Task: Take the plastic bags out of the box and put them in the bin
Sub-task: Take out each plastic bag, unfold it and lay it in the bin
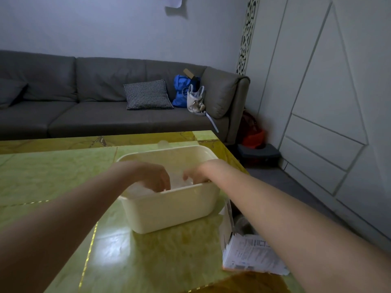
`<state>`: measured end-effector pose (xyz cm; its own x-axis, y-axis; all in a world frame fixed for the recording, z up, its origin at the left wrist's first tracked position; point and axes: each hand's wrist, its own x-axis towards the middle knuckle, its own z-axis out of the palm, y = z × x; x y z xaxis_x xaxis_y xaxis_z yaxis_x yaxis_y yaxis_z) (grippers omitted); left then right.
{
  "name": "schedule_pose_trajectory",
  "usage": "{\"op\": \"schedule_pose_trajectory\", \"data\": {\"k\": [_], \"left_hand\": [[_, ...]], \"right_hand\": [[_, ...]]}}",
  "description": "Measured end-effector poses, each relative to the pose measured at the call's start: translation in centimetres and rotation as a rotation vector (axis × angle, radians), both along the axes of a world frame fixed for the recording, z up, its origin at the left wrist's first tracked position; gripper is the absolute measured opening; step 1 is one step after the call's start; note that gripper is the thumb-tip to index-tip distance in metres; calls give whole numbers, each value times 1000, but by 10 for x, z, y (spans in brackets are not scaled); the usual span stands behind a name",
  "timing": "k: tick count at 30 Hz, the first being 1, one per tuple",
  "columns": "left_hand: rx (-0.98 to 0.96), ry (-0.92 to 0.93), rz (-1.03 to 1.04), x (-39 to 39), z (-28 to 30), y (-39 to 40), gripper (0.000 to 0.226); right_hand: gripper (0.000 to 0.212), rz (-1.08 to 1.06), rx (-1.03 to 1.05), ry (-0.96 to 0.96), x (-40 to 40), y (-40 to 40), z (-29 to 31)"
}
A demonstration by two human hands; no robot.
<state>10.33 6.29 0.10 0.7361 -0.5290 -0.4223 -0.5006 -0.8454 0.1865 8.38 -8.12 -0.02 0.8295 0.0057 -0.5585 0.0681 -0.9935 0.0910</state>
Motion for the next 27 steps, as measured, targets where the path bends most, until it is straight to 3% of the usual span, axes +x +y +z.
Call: {"op": "schedule_pose_trajectory", "data": {"k": [3, 5, 7, 9, 11, 15, 19, 22, 27], "left_hand": [[-314, -273, -30, 0, 14, 2, 23], [-331, -430, -132, 1, 13, 1, 42], [-77, -419, -206, 1, 3, -6, 72], [223, -290, -155, 4, -11, -12, 79], [378, -195, -74, 10, -21, -13, 74], [559, -78, -176, 22, -21, 3, 40], [396, 20, -25, 20, -14, 8, 58], [120, 108, 46, 7, 11, 14, 61], [-317, 107, 89, -26, 57, 9, 53]], "right_hand": [[53, 15, 16, -37, 5, -1, -4], [54, 54, -7, -63, 8, -1, -6], [52, 85, -28, -67, 10, -2, -7], [48, 38, -1, -40, 10, -2, -7], [47, -14, 24, -9, 10, -2, -7], [45, -77, -14, 15, 11, 0, -8], [46, -52, -72, -3, 10, 0, -8], [46, 6, -80, -45, -5, -2, 11], [55, -18, 138, -145, -29, -17, 49]]}}
